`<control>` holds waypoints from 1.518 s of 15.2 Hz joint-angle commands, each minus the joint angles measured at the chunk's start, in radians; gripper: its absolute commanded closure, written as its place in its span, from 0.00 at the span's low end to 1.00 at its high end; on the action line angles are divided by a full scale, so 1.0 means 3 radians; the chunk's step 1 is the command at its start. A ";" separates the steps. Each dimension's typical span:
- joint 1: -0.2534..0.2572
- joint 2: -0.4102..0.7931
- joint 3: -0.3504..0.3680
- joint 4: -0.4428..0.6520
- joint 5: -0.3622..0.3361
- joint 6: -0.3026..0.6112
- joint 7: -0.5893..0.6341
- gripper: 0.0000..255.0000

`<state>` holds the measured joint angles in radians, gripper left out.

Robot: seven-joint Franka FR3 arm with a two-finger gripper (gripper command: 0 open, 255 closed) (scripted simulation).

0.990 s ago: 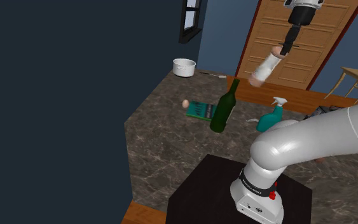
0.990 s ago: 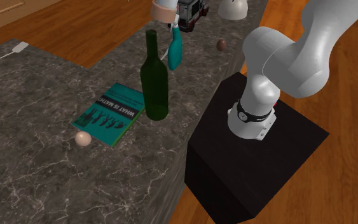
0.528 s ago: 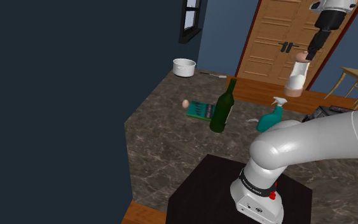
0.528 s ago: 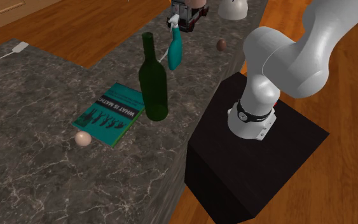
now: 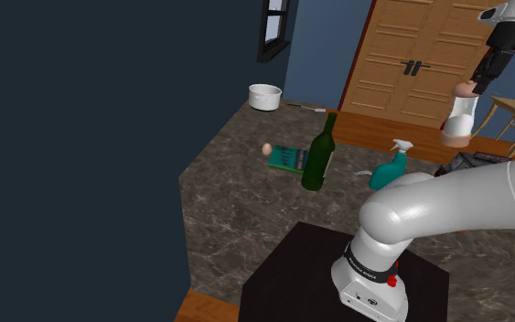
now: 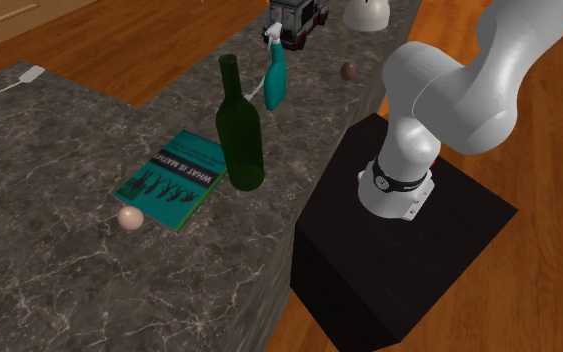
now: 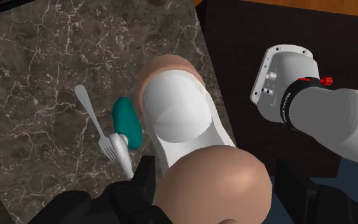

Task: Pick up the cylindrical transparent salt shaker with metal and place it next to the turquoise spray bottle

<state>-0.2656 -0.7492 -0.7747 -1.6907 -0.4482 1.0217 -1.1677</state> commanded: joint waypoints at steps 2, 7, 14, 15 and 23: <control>-0.0041 -0.0091 -0.0002 -0.0177 -0.0038 0.0093 0.0018 1.00; -0.0107 -0.0239 -0.0012 -0.0496 -0.0094 0.0272 0.0071 1.00; -0.0187 -0.0419 -0.0058 -0.0905 -0.0182 0.0514 0.0130 1.00; -0.0198 -0.0442 -0.0068 -0.0960 -0.0195 0.0548 0.0137 1.00; -0.0274 -0.0607 -0.0167 -0.1374 -0.0314 0.0819 0.0187 1.00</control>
<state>-0.3449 -0.9245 -0.8197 -2.0848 -0.5369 1.2545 -1.1141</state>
